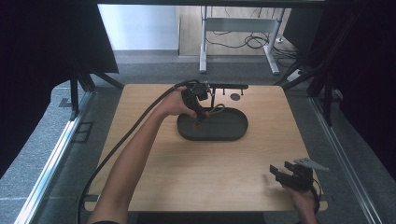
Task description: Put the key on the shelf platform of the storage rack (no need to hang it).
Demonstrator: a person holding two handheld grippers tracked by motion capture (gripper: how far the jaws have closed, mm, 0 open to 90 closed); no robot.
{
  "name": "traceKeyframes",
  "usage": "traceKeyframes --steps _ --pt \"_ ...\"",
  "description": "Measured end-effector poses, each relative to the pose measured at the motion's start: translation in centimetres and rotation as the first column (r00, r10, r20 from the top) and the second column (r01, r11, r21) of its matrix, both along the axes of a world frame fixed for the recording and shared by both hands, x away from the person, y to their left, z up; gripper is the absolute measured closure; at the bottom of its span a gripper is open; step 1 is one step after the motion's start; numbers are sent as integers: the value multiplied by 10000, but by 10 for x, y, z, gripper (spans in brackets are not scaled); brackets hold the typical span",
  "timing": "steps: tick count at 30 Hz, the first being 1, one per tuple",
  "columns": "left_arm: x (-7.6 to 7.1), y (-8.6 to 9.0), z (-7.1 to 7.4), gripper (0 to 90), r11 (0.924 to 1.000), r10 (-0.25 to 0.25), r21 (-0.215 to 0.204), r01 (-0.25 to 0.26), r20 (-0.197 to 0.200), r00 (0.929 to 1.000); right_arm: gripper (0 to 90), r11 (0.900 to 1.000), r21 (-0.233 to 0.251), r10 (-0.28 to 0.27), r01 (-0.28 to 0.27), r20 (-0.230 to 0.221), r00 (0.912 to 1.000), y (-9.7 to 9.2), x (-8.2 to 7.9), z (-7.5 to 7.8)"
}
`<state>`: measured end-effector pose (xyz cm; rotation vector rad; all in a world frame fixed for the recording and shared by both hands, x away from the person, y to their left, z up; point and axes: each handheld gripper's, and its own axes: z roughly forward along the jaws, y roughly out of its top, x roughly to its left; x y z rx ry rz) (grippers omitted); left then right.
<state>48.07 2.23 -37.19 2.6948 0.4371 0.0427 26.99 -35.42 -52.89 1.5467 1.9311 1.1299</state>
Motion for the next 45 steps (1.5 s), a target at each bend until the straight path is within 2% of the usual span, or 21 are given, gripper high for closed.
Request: traceKeyframes --steps 13,21,29,34,45 --pt "10 -8 -12 665 9995 298 137 -298 -26 9996 282 9999 -79 87 -87 -57 9999 2 0 -1" --pt "13 -16 -26 664 9995 223 222 -220 -151 9996 284 9999 -62 98 -98 -84 9999 3 0 -1" --pt "16 -19 -39 664 9988 361 334 -353 -225 9991 283 9999 -39 120 -120 -49 9999 2 0 -1" --pt "17 -22 -48 664 9977 341 598 -328 -200 9992 284 9999 -47 119 -119 -22 9999 1 0 0" --pt "18 -26 -58 658 9966 318 770 -305 -152 9994 284 10000 -28 82 -82 -7 10000 0 0 0"
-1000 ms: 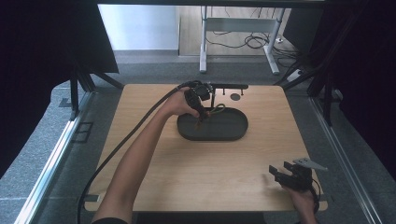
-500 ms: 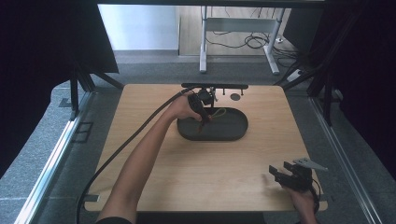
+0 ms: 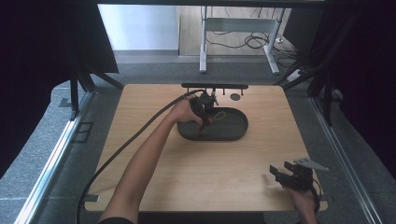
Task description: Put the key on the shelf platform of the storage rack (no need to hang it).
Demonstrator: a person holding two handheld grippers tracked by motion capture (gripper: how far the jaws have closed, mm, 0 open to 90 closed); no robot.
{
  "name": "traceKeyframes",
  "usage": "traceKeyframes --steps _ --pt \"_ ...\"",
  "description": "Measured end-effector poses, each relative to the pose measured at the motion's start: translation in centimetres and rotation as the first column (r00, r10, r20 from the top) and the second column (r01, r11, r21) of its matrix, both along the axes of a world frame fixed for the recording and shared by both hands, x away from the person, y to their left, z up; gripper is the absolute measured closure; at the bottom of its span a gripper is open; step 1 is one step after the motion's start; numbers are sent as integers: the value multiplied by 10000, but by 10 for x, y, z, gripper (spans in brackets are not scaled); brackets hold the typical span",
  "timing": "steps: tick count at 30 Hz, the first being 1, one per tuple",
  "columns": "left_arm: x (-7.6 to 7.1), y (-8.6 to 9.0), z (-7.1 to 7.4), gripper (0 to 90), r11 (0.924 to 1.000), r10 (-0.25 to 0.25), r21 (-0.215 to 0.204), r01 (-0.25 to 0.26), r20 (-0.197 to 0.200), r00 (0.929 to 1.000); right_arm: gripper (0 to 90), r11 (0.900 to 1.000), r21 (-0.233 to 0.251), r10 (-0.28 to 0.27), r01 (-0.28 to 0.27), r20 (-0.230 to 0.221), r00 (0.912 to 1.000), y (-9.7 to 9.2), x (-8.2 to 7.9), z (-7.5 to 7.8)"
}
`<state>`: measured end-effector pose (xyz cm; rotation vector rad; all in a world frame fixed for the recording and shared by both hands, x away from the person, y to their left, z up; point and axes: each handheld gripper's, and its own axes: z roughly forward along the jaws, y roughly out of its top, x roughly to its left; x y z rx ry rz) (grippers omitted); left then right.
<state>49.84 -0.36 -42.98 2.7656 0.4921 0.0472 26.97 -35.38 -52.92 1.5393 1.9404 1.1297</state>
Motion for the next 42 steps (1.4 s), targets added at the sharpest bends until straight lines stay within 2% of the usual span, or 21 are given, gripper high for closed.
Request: traceKeyframes --steps 7,14,20,26,29,34,42 --pt "0 -1 -3 650 10000 77 40 -77 23 10000 284 10000 -23 16 -16 10 10000 0 0 0" --pt "-1 1 1 629 10000 11 53 -12 124 9999 284 10000 -45 64 -64 9 10000 0 0 1" --pt "-8 7 12 606 9997 17 -237 -9 334 9994 284 10000 29 29 -29 23 10000 -1 1 1" --pt "-16 20 28 567 9981 95 -607 -56 645 9979 284 10000 39 75 -76 24 10000 -1 1 0" --pt "-23 23 35 529 9976 -28 -689 83 801 9968 284 10000 24 89 -89 45 10000 0 0 1" --pt "-38 33 46 465 9936 -30 -1120 137 946 9955 284 10000 9 81 -81 40 10000 1 0 0" --pt "-65 60 49 437 9880 187 -1544 -20 1065 9941 284 9998 -133 160 -160 53 9999 6 -1 2"
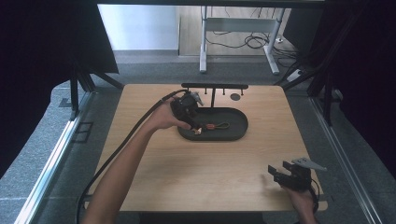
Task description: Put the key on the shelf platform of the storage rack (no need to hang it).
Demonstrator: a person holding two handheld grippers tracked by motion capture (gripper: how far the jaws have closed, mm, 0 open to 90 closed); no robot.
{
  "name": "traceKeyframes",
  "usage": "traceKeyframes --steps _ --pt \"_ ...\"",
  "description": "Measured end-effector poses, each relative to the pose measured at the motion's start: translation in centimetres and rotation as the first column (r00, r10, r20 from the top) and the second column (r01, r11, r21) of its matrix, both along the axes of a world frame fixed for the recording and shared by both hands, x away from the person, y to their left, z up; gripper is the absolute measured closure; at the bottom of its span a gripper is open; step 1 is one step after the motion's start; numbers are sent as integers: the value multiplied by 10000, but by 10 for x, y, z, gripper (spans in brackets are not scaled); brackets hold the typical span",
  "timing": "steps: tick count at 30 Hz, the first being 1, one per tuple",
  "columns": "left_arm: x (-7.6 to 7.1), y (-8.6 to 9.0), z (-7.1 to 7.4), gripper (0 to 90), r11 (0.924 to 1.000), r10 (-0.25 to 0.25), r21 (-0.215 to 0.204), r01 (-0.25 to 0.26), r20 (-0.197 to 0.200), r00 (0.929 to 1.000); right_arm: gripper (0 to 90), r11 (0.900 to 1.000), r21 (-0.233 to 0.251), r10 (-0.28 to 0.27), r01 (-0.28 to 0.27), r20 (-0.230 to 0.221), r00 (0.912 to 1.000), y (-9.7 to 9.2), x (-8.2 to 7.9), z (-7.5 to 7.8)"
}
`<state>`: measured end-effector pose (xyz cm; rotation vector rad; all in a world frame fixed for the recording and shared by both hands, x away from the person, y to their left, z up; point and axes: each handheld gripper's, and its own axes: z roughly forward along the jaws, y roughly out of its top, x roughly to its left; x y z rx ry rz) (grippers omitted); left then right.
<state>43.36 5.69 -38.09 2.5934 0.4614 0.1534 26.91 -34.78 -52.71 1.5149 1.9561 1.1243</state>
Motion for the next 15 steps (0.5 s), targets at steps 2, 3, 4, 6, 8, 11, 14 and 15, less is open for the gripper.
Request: traceKeyframes --steps 2,3,4,6,8,11,14,15 --pt "-7 7 0 434 10000 39 -72 -39 95 9999 284 10000 -21 10 -10 6 10000 2 -1 1" --pt "-10 11 0 433 9998 73 -171 -71 106 9999 284 10000 -41 27 -27 39 10000 2 -1 1" --pt "-14 15 1 433 9996 54 -284 -50 149 9999 284 10000 -77 33 -33 42 10000 3 -1 1" --pt "-21 22 0 434 9989 48 -475 -40 182 9998 284 10000 -76 36 -36 61 10000 4 -1 2" --pt "-29 28 -1 434 9982 119 -582 -104 259 9996 284 9999 -108 40 -39 58 10000 6 -1 2" --pt "-42 36 -4 433 9978 109 -662 -88 312 9995 284 9998 -184 113 -112 58 9999 9 -2 2" --pt "-55 44 -10 430 9960 257 -863 -234 249 9994 284 9996 -239 162 -160 88 9998 11 -2 2" --pt "-57 46 -11 430 9959 287 -869 -266 221 9993 284 9996 -238 169 -167 66 9998 12 -2 2"
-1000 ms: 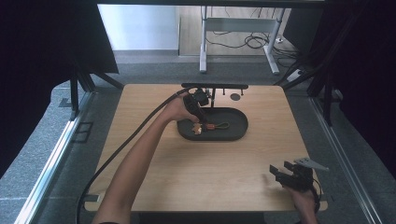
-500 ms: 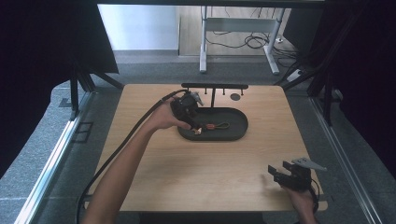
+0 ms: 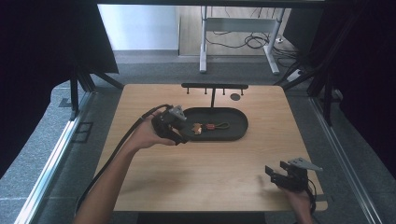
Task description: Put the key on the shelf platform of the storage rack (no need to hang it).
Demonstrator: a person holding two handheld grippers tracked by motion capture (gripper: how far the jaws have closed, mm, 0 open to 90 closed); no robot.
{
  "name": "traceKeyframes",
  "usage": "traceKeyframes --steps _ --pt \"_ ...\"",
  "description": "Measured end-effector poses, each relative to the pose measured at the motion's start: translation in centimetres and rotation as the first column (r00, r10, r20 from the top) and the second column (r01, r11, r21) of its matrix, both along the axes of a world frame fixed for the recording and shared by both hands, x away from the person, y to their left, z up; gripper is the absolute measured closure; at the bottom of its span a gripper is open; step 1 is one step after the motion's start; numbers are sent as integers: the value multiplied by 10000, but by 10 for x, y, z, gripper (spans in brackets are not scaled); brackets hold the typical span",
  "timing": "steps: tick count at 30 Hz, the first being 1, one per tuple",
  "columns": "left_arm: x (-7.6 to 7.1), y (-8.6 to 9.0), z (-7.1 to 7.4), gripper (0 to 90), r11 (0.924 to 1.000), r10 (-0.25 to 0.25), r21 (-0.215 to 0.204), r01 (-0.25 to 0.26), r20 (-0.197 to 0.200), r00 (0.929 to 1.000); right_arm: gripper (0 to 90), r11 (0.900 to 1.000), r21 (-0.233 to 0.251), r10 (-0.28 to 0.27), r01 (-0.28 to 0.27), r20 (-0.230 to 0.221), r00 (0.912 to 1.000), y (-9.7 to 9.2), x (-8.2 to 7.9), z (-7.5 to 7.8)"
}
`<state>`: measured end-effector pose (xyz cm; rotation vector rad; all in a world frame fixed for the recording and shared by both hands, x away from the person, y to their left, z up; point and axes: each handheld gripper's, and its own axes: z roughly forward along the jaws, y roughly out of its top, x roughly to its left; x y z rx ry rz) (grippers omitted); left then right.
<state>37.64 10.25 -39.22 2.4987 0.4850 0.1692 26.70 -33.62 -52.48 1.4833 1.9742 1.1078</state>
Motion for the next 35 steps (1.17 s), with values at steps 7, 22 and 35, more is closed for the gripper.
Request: traceKeyframes --steps 7,22,35 --pt "-21 15 -20 423 9998 200 89 -201 26 9998 284 10000 -22 35 -35 -1 10000 0 2 -2" --pt "-49 38 -75 414 9973 686 300 -674 -428 9967 284 10000 -41 34 -34 -115 9999 2 2 -3" --pt "-58 45 -88 392 9909 1335 211 -1329 -305 9906 284 9999 9 124 -124 -136 9998 3 3 -4"
